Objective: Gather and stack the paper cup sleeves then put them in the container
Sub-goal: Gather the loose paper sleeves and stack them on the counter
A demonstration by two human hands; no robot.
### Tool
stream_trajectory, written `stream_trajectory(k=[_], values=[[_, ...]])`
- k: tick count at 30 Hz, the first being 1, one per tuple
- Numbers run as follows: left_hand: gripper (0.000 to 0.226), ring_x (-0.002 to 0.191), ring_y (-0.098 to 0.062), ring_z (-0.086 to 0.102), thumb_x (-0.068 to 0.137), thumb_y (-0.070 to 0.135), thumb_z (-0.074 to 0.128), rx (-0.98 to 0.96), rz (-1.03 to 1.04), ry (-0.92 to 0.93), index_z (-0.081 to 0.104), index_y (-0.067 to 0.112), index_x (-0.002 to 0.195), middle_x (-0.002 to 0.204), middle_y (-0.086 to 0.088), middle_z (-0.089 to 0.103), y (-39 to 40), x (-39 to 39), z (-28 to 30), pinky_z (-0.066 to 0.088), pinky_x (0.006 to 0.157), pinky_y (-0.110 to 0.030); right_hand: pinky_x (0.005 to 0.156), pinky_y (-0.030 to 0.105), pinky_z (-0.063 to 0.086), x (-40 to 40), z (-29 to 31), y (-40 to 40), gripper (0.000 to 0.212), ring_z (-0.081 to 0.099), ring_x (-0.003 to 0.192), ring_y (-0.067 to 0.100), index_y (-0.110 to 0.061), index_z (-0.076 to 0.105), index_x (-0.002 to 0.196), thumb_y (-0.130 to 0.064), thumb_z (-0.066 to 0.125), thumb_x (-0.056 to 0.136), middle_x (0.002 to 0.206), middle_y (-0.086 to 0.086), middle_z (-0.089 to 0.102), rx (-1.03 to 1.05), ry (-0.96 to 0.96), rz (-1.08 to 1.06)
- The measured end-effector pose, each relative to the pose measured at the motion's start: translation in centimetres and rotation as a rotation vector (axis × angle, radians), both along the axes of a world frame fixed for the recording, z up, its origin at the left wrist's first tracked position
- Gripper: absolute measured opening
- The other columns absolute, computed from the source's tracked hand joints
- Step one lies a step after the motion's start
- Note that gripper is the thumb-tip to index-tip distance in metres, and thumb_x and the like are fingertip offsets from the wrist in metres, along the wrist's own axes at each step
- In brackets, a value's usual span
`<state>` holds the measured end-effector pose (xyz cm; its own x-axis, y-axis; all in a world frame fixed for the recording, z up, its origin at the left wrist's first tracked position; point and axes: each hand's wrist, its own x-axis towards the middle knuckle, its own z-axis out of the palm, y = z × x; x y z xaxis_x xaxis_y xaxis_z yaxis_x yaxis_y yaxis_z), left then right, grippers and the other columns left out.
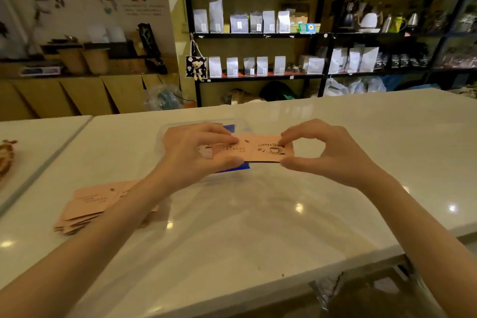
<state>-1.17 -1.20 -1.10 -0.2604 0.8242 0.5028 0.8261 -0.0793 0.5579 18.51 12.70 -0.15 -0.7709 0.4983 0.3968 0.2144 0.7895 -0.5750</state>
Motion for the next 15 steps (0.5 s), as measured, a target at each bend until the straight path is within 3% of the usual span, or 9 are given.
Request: stream_trajectory(k=[4,10,15], values=[[0.039,0.096,0.008,0.049,0.056,0.048,0.064,0.033,0.086,-0.037,0.063,0.036,0.093,0.098,0.028,0.052,-3.2,-2.1,1.0,0.041,0.074,0.001,0.081,0.018,0.044,-3.9,0.3,-1.7,0.031,0.050,0.103,0.008,-0.030,0.065,0.098,-0.034,0.073,0.069,0.107,-0.010,0.059,0.000,0.019,0.065],[0.039,0.103,-0.001,0.053,0.052,0.047,0.068,0.003,0.247,-0.154,0.067,0.035,0.089,0.104,0.022,0.059,-8.9,-6.6,0.3,0.045,0.081,-0.017,0.085,0.029,0.048,-9.9,-0.2,-5.6,0.027,0.051,0.103,0.010,-0.029,0.067,0.095,-0.037,0.071,0.070,0.101,-0.015,0.058,0.010,0.023,0.230],[0.039,0.098,0.009,0.054,0.051,0.056,0.073,-0.119,0.302,-0.250,0.069,0.039,0.086,0.099,0.029,0.064,-13.0,-9.7,-0.8,0.044,0.078,-0.011,0.085,0.025,0.045,-14.0,-1.6,-8.2,0.032,0.050,0.101,0.007,-0.030,0.063,0.099,-0.048,0.065,0.073,0.114,-0.008,0.063,0.081,-0.062,0.344]])
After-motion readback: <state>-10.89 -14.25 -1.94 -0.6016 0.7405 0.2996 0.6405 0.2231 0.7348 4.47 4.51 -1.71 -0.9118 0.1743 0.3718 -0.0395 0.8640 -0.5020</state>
